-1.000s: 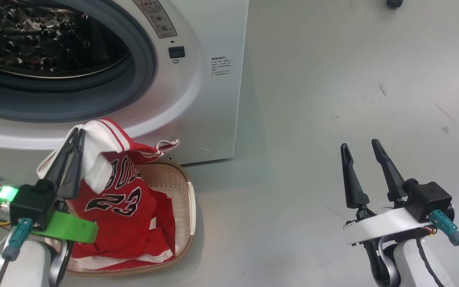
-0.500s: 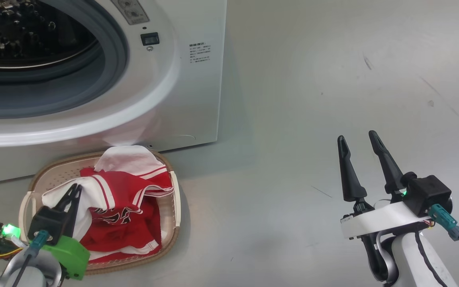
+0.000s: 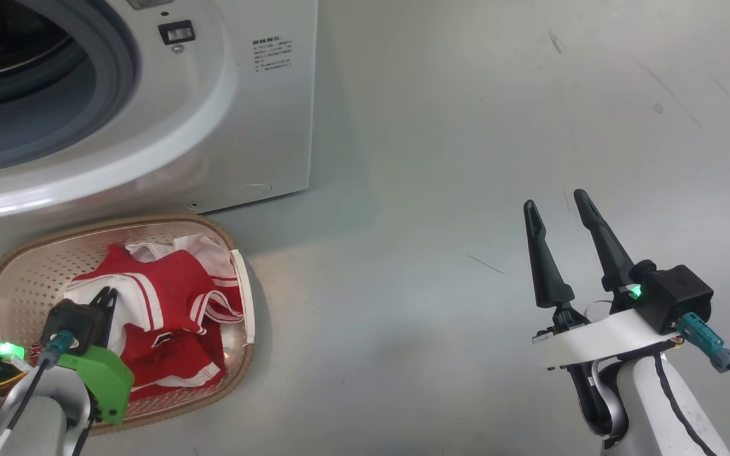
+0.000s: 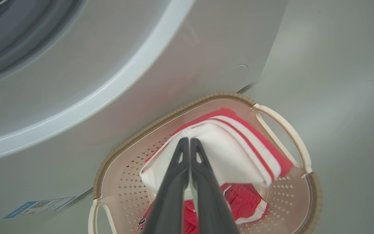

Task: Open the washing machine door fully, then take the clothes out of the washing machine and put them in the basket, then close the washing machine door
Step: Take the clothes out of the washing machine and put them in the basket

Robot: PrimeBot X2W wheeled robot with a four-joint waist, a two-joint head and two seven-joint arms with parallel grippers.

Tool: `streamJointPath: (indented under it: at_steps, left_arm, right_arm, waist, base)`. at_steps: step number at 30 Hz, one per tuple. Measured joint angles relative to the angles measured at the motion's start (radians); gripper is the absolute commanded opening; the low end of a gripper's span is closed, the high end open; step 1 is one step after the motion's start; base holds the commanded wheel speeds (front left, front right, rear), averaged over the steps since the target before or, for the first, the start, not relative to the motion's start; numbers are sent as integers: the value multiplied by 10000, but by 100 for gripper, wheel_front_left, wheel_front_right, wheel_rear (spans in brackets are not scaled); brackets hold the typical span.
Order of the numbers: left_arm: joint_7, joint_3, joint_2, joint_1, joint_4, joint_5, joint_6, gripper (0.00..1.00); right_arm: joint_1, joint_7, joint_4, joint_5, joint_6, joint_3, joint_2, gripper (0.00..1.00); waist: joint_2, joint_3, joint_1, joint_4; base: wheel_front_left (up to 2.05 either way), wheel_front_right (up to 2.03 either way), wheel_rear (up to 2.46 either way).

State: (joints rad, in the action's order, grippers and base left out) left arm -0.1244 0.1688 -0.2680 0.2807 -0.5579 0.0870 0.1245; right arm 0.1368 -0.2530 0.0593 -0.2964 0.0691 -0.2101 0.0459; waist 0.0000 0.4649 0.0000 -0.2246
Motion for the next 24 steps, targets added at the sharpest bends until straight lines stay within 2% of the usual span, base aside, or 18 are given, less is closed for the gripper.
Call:
streamJointPath:
  at_steps: [8, 17, 24]
  left_arm:
    - [261, -88, -136, 737, -1060, 188, 8, 0]
    - [502, -823, -196, 1502, -2301, 767, -2, 0]
    - [794, -1396, 12, 1869, -3302, 1335, -357, 0]
  right_arm:
    - [159, 0, -146, 8, -31, 35, -6, 100]
    - [208, -2, -336, 176, -198, 196, -12, 100]
    - [345, -2, -389, 280, -284, 284, -15, 100]
  waist:
    - [0, 659, 0, -313]
    - [0, 1264, 0, -412]
    - [0, 1481, 0, -194]
  base:
    - [0, 0, 0]
    - [0, 0, 0]
    - [0, 0, 0]
